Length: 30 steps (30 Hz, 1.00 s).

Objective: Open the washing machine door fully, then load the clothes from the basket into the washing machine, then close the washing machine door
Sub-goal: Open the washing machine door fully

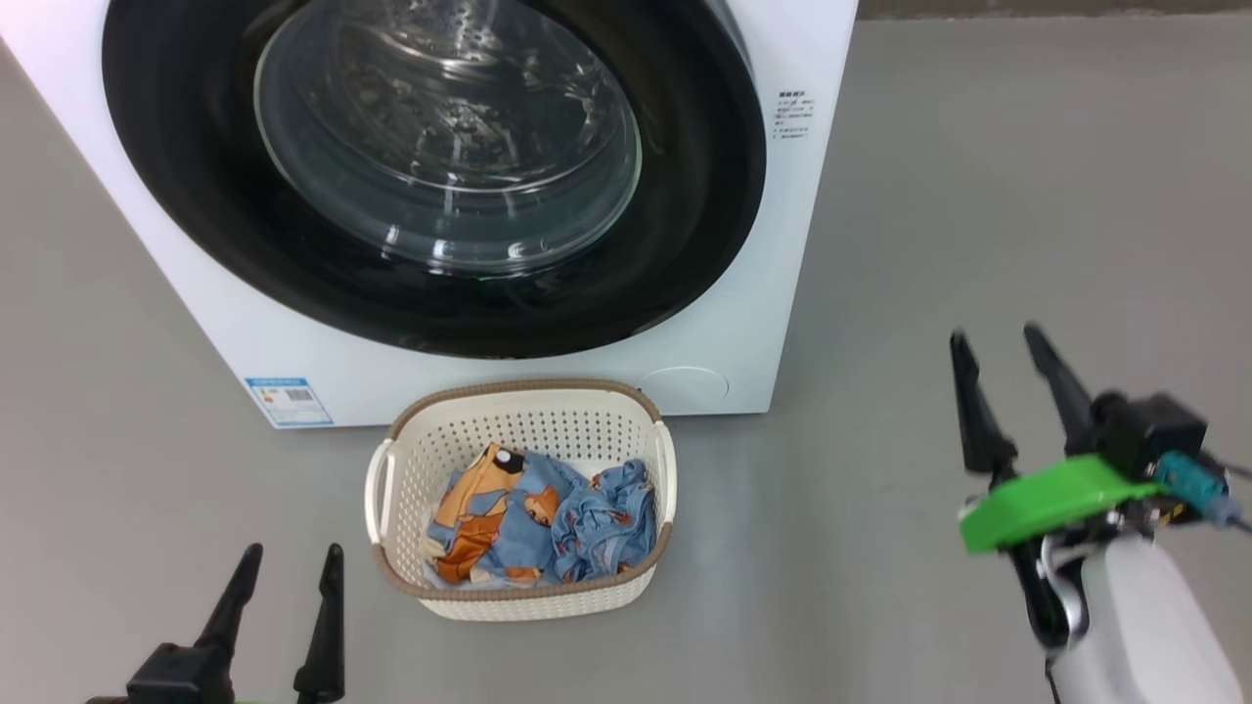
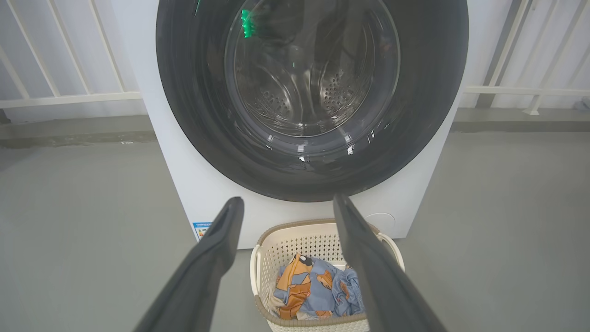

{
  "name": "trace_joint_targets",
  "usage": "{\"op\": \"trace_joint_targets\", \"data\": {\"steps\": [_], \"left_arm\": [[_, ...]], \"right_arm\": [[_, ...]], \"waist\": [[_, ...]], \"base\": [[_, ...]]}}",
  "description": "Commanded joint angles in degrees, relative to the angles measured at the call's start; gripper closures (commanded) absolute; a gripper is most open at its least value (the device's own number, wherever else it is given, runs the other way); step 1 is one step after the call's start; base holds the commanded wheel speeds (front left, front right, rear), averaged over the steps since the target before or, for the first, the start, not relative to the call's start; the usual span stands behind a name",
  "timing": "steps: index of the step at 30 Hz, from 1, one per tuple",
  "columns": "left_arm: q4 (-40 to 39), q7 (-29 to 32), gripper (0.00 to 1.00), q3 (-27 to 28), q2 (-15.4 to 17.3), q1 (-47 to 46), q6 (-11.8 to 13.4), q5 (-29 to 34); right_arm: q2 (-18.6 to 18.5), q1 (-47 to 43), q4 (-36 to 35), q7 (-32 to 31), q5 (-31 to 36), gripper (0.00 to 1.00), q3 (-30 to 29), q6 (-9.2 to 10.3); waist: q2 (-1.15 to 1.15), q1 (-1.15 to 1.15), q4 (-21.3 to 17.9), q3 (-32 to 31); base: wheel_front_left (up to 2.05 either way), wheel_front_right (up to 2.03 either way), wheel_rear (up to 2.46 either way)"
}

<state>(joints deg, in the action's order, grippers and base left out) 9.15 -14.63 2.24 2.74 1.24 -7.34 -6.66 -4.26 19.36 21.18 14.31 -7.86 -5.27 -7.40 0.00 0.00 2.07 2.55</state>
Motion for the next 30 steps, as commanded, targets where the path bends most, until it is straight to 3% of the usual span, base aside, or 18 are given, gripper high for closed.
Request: {"op": "trace_joint_targets", "data": {"steps": [1,10,17,18,19,20,21,30], "left_arm": [[-1.56,-0.37,0.00,1.59,0.51,-0.68,-0.13,-0.07],[-1.07,-0.37,0.00,0.86,0.60,-1.91,-0.14,-0.64],[-2.67,-0.37,0.00,0.25,0.84,-3.37,-0.14,-0.83],[-2.92,-0.37,0.00,0.15,0.90,-3.52,-0.14,-0.91],[-3.14,-0.37,0.00,0.09,0.94,-3.67,-0.14,-1.00],[-3.31,-0.37,0.00,0.05,0.97,-3.83,-0.14,-1.08],[-3.43,-0.37,0.00,-0.01,0.99,-3.99,-0.14,-1.16],[-3.84,-0.37,0.00,-0.79,1.22,-5.75,-0.14,-1.40]], "right_arm": [[-0.31,3.28,-1.78,0.69,-0.98,0.00,1.62,-0.09],[-2.14,12.42,-1.44,0.69,-5.34,0.00,0.59,-0.09],[-1.41,16.84,0.43,0.69,-11.23,0.00,-2.25,-0.09],[-1.09,17.32,1.05,0.69,-13.08,0.07,-2.78,-0.09],[-0.92,17.81,1.52,0.69,-14.52,0.51,-3.14,-0.09],[-0.79,18.27,2.01,0.69,-15.92,0.88,-3.31,-0.09],[-0.59,18.69,2.65,0.64,-17.73,1.00,-3.72,-0.09],[0.64,22.70,7.08,-3.16,-35.93,1.00,-7.48,-0.09]], "waist": [[0.00,0.00,0.39,0.66],[0.00,0.00,2.28,3.17],[0.00,0.00,3.81,5.75],[0.00,0.00,3.97,6.11],[0.00,0.00,4.12,6.51],[0.00,0.00,4.24,6.90],[0.00,0.00,4.35,7.26],[0.00,0.00,5.11,9.76]], "base": [[0.00,0.00,0.00],[0.00,0.00,0.00],[0.00,0.00,0.00],[0.00,0.00,0.00],[0.00,0.00,0.00],[0.00,0.00,0.00],[0.00,0.00,0.00],[0.00,0.00,0.00]]}}
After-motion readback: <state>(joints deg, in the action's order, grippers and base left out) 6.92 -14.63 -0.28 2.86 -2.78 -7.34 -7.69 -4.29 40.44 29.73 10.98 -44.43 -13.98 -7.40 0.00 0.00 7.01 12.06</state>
